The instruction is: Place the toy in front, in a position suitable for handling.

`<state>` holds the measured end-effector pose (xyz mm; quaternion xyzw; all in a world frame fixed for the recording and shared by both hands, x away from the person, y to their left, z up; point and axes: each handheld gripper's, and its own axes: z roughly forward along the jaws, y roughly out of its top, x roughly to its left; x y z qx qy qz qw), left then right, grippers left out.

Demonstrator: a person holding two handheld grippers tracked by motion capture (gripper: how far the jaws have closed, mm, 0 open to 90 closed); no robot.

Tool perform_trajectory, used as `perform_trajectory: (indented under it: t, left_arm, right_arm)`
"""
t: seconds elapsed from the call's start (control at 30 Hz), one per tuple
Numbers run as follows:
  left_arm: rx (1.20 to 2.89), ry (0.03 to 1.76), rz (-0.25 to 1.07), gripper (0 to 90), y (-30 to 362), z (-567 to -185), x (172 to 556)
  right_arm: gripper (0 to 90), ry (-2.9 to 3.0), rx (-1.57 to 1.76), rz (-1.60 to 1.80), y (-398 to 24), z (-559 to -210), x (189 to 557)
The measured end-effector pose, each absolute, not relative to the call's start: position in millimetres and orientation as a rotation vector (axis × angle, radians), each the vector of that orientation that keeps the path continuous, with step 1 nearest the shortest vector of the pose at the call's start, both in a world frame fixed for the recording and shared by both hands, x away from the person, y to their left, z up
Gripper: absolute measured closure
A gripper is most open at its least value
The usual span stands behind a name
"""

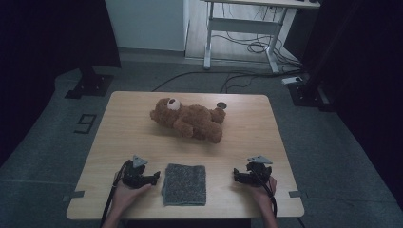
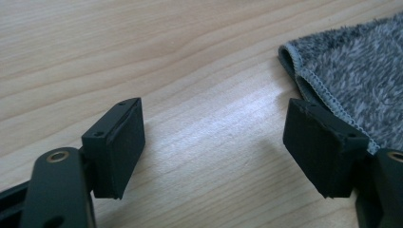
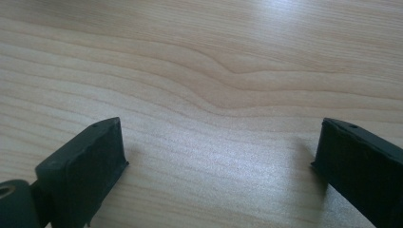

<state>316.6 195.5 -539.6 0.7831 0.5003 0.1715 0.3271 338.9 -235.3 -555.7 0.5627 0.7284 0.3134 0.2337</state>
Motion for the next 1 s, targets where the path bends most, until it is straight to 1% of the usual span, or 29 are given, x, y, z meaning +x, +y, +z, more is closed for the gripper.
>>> perform_trajectory:
  t: [0.03,0.07,0.1,0.17,0.37,0.7,1.0]
  left_arm:
    - [2.032,1.313,0.451,22.5,199,-537,317]
    - [2.032,1.313,0.451,23.0,199,-537,317]
    - [2.007,1.318,0.456,24.2,201,-535,316]
    - [1.987,1.324,0.464,25.5,204,-533,316]
    - [1.936,1.313,0.480,26.7,207,-527,313]
    - [1.929,1.258,0.485,26.0,200,-520,312]
    - [1.947,1.242,0.477,24.5,190,-516,321]
  right_arm:
    - [6.3,1.990,1.553,0.859,-235,-555,339]
    - [6.3,1.990,1.553,0.859,-235,-555,339]
    - [9.3,1.976,1.560,0.859,-236,-554,338]
    - [10.5,1.966,1.568,0.864,-237,-554,337]
    - [11.5,1.931,1.568,0.939,-241,-548,334]
    - [12.7,1.935,1.544,0.990,-236,-544,332]
    - [13.0,1.932,1.542,1.065,-237,-539,334]
